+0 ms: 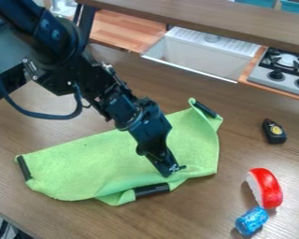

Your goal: Unfold the cloth from the bottomright to the top left

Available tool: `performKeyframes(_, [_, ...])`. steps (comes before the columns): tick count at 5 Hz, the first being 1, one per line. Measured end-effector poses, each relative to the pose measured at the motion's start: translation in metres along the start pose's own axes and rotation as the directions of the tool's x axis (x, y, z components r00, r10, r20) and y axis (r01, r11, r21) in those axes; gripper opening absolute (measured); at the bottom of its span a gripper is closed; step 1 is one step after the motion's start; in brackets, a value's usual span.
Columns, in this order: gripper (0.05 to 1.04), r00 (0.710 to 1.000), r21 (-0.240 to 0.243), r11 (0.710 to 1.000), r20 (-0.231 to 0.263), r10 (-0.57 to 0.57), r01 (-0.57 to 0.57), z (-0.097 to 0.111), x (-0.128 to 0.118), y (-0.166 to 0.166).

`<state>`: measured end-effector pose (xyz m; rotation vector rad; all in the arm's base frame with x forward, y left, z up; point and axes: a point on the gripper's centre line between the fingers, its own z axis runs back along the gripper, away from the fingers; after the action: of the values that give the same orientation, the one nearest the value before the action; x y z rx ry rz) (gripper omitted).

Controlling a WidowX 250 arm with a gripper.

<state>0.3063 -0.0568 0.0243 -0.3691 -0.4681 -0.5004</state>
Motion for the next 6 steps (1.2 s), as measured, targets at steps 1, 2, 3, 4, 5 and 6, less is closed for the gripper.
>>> performKeyframes(1, [0.175,1.000,0.005,1.000,0.000,-0.005,0.005,-0.001,0.000,0.001])
performKeyframes(2, [0.171,1.000,0.017,1.000,-0.010,-0.012,0.012,0.000,-0.002,0.003])
performKeyframes(3, [0.139,0.998,0.050,0.998,0.044,-0.036,0.034,0.024,0.015,0.008])
performKeyframes(4, [0.106,0.996,0.082,0.997,0.094,0.001,-0.009,0.049,0.023,0.032])
performKeyframes(5, [0.073,0.994,0.147,0.989,0.112,0.015,-0.032,0.068,0.027,0.065])
performKeyframes(6, [0.066,0.999,0.173,0.985,0.029,0.022,-0.027,0.063,0.017,0.096])
